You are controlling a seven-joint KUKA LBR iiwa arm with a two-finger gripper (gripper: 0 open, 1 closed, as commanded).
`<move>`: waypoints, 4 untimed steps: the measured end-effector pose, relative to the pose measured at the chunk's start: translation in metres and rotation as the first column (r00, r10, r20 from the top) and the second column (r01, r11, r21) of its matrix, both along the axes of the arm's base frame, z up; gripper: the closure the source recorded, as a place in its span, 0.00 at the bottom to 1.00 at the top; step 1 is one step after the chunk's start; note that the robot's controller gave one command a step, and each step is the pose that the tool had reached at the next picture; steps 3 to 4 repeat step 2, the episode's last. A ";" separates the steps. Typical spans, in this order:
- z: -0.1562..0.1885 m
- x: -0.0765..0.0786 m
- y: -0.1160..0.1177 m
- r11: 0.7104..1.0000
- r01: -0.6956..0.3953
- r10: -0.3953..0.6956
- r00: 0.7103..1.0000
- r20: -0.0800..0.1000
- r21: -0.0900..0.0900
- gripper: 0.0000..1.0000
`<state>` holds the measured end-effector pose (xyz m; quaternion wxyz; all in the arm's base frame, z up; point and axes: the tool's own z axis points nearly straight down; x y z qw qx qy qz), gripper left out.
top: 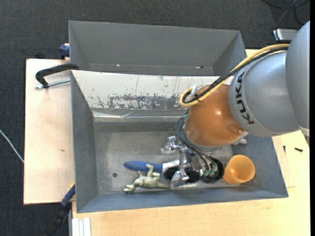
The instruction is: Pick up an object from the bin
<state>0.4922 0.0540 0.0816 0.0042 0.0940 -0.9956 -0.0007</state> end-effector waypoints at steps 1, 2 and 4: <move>0.004 0.003 0.000 1.000 0.001 -0.001 1.000 0.010 0.001 1.00; 0.148 0.003 0.000 0.998 0.060 -0.060 0.998 0.021 0.002 1.00; 0.148 0.003 0.000 0.998 0.060 -0.060 0.998 0.021 0.002 1.00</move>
Offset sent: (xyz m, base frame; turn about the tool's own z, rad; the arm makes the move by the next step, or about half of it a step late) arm 0.0000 0.0000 0.0000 0.0000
